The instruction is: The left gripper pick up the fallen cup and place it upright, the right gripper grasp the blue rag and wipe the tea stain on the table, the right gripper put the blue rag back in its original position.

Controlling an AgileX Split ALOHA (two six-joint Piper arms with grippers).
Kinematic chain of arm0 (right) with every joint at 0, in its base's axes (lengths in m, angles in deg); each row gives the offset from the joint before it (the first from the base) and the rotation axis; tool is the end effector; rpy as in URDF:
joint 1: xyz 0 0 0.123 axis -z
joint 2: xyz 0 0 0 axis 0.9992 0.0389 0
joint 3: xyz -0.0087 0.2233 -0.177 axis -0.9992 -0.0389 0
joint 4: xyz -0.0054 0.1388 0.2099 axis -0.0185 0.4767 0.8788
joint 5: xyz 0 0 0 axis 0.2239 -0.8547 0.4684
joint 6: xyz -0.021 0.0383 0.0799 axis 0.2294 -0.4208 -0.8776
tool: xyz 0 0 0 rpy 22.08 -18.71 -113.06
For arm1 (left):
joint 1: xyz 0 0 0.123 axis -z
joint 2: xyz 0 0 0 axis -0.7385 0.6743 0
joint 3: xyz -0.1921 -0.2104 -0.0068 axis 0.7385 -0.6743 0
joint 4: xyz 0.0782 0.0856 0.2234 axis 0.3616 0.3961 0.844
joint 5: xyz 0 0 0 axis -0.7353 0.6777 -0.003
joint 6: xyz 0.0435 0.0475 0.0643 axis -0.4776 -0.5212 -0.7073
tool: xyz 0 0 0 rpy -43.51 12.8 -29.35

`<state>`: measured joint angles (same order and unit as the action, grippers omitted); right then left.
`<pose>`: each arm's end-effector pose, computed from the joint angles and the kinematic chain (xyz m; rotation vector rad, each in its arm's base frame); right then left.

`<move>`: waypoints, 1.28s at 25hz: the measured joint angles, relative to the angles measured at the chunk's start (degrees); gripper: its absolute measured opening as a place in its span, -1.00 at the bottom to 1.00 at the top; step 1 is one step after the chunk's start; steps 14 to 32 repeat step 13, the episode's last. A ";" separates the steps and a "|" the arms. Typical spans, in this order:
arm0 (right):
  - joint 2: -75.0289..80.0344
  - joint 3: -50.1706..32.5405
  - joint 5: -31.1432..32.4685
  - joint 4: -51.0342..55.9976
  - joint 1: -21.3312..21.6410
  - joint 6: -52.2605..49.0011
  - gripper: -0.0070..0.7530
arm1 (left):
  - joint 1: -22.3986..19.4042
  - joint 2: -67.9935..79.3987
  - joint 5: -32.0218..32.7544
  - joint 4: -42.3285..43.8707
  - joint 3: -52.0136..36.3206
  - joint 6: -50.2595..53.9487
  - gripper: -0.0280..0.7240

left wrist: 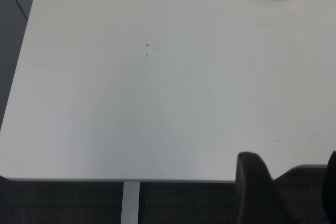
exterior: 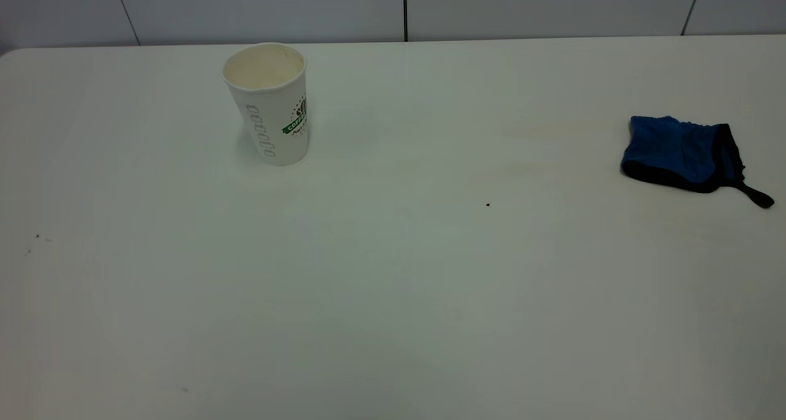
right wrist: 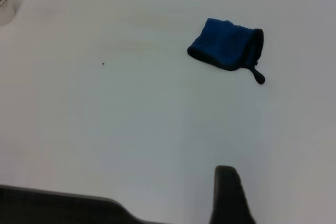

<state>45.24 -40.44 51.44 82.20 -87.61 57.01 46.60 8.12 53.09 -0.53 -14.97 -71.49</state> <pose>-0.0064 0.0045 0.2643 -0.0512 2.1128 0.0374 -0.0109 -0.0014 0.2694 -0.0170 2.1144 -0.0074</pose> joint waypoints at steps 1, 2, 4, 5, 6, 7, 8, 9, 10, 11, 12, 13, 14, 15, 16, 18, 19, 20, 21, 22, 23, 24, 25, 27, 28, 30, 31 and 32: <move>0.00 0.00 0.00 0.00 0.00 0.00 0.32 | 0.00 0.00 0.00 0.00 0.00 0.00 0.01; 0.00 0.00 0.00 0.00 0.00 0.00 0.28 | 0.00 0.00 0.00 0.00 0.00 0.00 0.01; 0.00 0.00 0.00 0.00 0.00 0.00 0.18 | 0.00 0.00 0.00 0.00 0.00 0.00 0.01; 0.00 0.00 0.00 0.00 0.00 0.00 0.14 | 0.00 0.00 0.00 0.00 0.00 0.00 0.01; 0.00 0.00 0.00 0.00 0.00 0.00 0.10 | 0.00 0.00 0.00 0.00 0.00 0.00 0.01; 0.00 0.00 0.00 0.00 0.00 -0.02 0.05 | 0.00 0.00 0.00 0.00 0.00 0.00 0.01; 0.00 0.00 0.00 0.00 0.00 -0.02 0.02 | 0.00 0.00 0.00 0.00 0.00 0.00 0.01; 0.00 0.00 0.00 0.00 0.00 -0.02 -0.02 | 0.00 0.00 0.00 0.00 0.00 0.00 0.01; 0.00 0.00 0.00 0.00 0.00 -0.02 -0.07 | 0.00 0.00 0.00 0.00 0.00 0.00 0.01; 0.00 0.00 0.00 0.00 0.00 -0.02 -0.11 | 0.00 0.00 0.00 0.00 0.00 0.00 0.01; 0.00 0.00 0.00 0.00 0.00 -0.02 -0.14 | 0.00 0.00 0.00 0.00 0.00 0.00 0.01; 0.00 0.00 0.00 0.00 0.00 -0.02 -0.18 | 0.00 0.00 0.00 0.00 0.00 0.00 0.01; 0.00 0.00 0.00 0.00 0.00 -0.02 -0.18 | 0.00 0.00 0.00 0.00 0.00 0.00 0.01; 0.00 0.00 0.00 0.00 0.00 -0.02 -0.18 | 0.00 0.00 0.00 0.00 0.00 0.00 0.01; 0.00 0.00 0.00 0.00 0.00 -0.02 -0.18 | 0.00 0.00 0.00 0.00 0.00 0.00 0.01; 0.00 0.00 0.00 0.00 0.00 -0.02 -0.18 | 0.00 0.00 0.00 0.00 0.00 0.00 0.01; 0.00 0.00 0.00 0.00 0.00 -0.02 -0.18 | 0.00 0.00 0.00 0.00 0.00 0.00 0.01; 0.00 0.00 0.00 0.00 0.00 -0.02 -0.18 | 0.00 0.00 0.00 0.00 0.00 0.00 0.01; 0.00 0.00 0.00 0.00 0.00 -0.02 -0.18 | 0.00 0.00 0.00 0.00 0.00 0.00 0.01; 0.00 0.00 0.00 0.00 0.00 -0.02 -0.18 | 0.00 0.00 0.00 0.00 0.00 0.00 0.01; 0.00 0.00 0.00 0.00 0.00 -0.02 -0.18 | 0.00 0.00 0.00 0.00 0.00 0.00 0.01; 0.00 0.00 0.00 0.00 0.00 -0.02 -0.18 | 0.00 0.00 0.00 0.00 0.00 0.00 0.01; 0.00 0.00 0.00 0.00 0.00 -0.02 -0.18 | 0.00 0.00 0.00 0.00 0.00 0.00 0.01; 0.00 0.00 0.00 0.00 0.00 -0.02 -0.18 | 0.00 0.00 0.00 0.00 0.00 0.00 0.01; 0.00 0.00 0.00 0.00 0.00 -0.02 -0.18 | 0.00 0.00 0.00 0.00 0.00 0.00 0.01; 0.00 0.00 0.00 0.00 0.00 -0.02 -0.18 | 0.00 0.00 0.00 0.00 0.00 0.00 0.01; 0.00 0.00 0.00 0.00 0.00 -0.02 -0.18 | 0.00 0.00 0.00 0.00 0.00 0.00 0.01; 0.00 0.00 0.00 0.00 0.00 -0.02 -0.18 | 0.00 0.00 0.00 0.00 0.00 0.00 0.01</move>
